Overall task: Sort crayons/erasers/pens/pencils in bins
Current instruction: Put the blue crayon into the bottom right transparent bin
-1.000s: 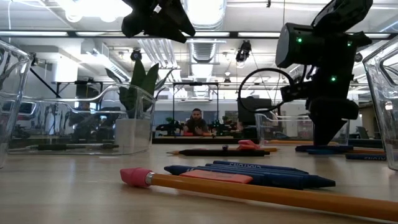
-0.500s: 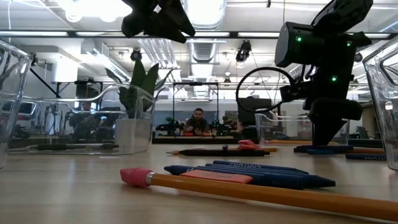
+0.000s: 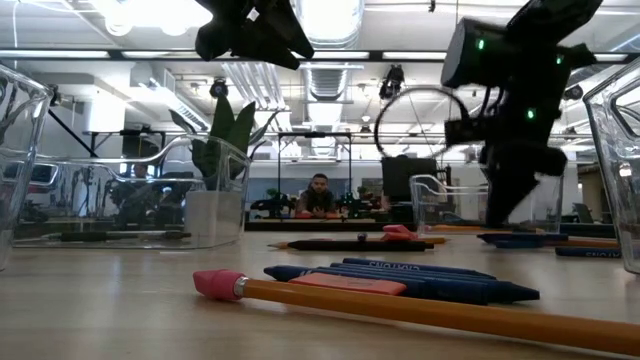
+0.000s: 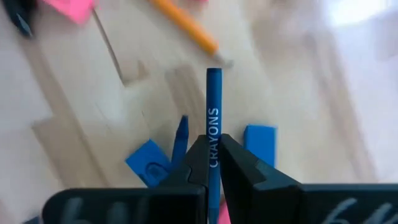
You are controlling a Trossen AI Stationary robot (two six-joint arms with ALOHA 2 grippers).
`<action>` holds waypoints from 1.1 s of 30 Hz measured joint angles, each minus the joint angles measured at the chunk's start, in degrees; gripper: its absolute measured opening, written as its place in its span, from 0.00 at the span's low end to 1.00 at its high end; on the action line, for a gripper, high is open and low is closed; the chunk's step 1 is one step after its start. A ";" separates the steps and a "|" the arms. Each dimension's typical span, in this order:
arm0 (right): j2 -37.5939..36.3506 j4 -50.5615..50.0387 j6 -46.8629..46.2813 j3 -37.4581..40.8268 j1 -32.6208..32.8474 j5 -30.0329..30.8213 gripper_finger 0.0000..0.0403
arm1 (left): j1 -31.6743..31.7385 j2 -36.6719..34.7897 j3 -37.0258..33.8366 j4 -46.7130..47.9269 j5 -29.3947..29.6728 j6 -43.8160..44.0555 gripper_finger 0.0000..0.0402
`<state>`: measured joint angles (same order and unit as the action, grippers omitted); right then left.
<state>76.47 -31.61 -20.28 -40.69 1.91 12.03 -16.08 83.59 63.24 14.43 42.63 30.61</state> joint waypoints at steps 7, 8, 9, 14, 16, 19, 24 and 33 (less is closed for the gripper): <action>-8.53 -0.43 -0.08 -0.02 0.05 -0.12 0.03 | -0.02 0.00 -0.11 -0.02 0.02 0.02 0.34; -9.85 -0.49 -0.08 -0.02 0.14 -0.61 0.03 | -0.02 0.00 -0.19 -0.06 0.02 0.02 0.34; -11.35 -0.63 -0.14 -0.02 0.29 -1.33 0.03 | -0.02 0.00 -0.33 -0.08 0.00 0.02 0.34; -19.25 -0.64 -2.96 -0.04 2.29 -5.78 0.03 | -0.02 0.00 -1.19 -0.09 0.01 0.00 0.34; -22.25 -0.64 -5.14 -0.04 3.86 -7.77 0.03 | -0.02 0.00 -1.45 0.00 0.02 -0.01 0.34; -26.14 -0.60 -10.14 -0.06 7.50 -10.87 0.03 | -0.02 0.00 -1.82 0.11 0.02 -1.74 0.34; -29.58 -0.45 -18.40 -0.08 16.64 -15.01 0.03 | -0.02 0.00 -1.92 0.05 0.02 -4.25 0.34; -27.19 11.38 -26.33 -0.13 36.48 -15.08 0.03 | -0.02 0.00 -1.92 0.05 0.02 -4.46 0.34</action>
<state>49.28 -20.23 -46.60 -40.82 38.39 -3.05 -16.10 83.59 61.32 14.48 42.65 26.15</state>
